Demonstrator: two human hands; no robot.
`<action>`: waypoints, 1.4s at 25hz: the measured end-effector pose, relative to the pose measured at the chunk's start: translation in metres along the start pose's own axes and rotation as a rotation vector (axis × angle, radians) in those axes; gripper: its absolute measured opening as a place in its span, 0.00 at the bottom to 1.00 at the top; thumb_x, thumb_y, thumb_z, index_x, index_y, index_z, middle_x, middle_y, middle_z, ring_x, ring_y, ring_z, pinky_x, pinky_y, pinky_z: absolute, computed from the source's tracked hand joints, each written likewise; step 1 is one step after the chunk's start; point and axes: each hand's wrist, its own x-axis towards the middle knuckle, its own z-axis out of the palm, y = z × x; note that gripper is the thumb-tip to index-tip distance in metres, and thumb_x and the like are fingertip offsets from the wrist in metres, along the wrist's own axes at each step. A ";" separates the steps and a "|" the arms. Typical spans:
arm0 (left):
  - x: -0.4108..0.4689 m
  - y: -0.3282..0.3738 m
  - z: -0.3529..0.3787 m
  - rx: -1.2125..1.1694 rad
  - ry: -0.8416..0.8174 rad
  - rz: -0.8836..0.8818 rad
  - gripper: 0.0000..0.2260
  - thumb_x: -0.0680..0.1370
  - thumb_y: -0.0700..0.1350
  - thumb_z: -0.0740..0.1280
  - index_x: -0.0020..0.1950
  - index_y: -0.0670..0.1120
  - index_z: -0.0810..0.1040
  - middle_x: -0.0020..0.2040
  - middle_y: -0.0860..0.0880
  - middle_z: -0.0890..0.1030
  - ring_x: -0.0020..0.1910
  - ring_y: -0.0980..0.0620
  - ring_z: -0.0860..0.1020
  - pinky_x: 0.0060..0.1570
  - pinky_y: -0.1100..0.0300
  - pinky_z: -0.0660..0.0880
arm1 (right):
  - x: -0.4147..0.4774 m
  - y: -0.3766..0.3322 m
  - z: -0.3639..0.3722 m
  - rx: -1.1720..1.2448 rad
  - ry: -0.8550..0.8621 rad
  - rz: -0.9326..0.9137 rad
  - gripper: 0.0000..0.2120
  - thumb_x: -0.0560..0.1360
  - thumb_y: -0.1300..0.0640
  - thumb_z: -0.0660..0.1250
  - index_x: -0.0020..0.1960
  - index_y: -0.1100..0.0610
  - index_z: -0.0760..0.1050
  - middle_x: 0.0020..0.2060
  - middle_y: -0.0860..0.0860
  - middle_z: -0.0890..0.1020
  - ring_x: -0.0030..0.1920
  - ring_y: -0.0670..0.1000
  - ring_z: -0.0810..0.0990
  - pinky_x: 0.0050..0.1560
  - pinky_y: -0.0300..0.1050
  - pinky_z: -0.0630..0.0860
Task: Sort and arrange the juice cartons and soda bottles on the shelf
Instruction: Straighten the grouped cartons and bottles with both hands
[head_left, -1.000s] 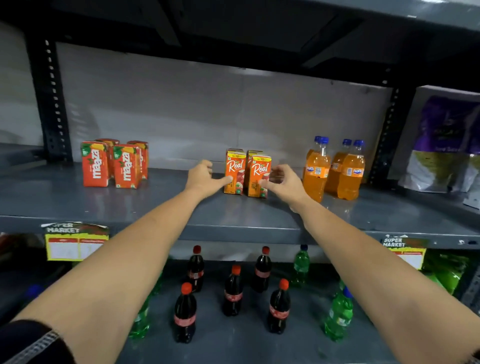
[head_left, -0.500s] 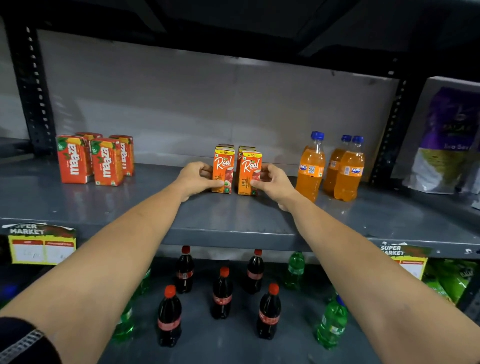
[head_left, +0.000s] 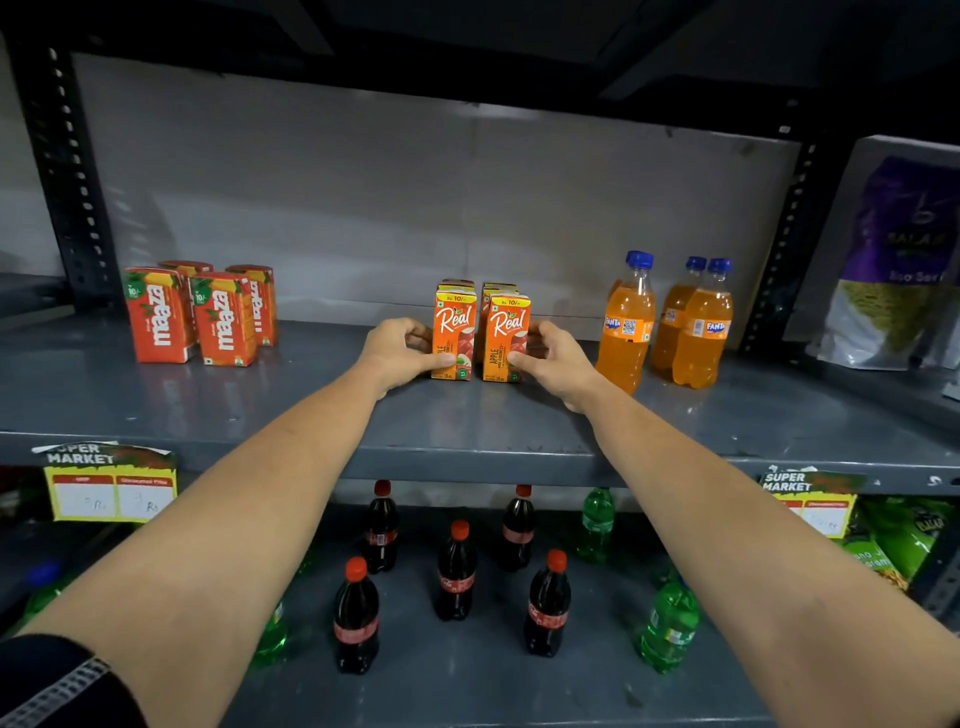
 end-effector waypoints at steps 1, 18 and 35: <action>0.000 -0.001 0.001 0.001 0.004 0.000 0.19 0.67 0.49 0.77 0.52 0.46 0.75 0.48 0.51 0.79 0.45 0.56 0.77 0.37 0.67 0.70 | 0.000 0.000 0.000 -0.006 -0.001 -0.001 0.23 0.75 0.59 0.67 0.68 0.56 0.65 0.65 0.55 0.74 0.66 0.54 0.72 0.64 0.54 0.74; -0.026 0.007 -0.004 0.132 0.163 0.083 0.18 0.64 0.55 0.78 0.39 0.44 0.76 0.35 0.52 0.77 0.36 0.57 0.75 0.32 0.66 0.68 | -0.041 -0.009 -0.010 -0.109 0.274 -0.100 0.13 0.70 0.58 0.68 0.30 0.53 0.67 0.26 0.47 0.72 0.29 0.43 0.71 0.31 0.36 0.66; -0.038 0.121 0.182 0.111 -0.042 0.067 0.35 0.67 0.55 0.76 0.67 0.44 0.66 0.65 0.43 0.75 0.63 0.44 0.74 0.56 0.53 0.72 | -0.030 0.094 -0.190 -0.066 0.425 0.102 0.28 0.67 0.49 0.74 0.61 0.54 0.65 0.56 0.52 0.76 0.53 0.50 0.76 0.48 0.42 0.76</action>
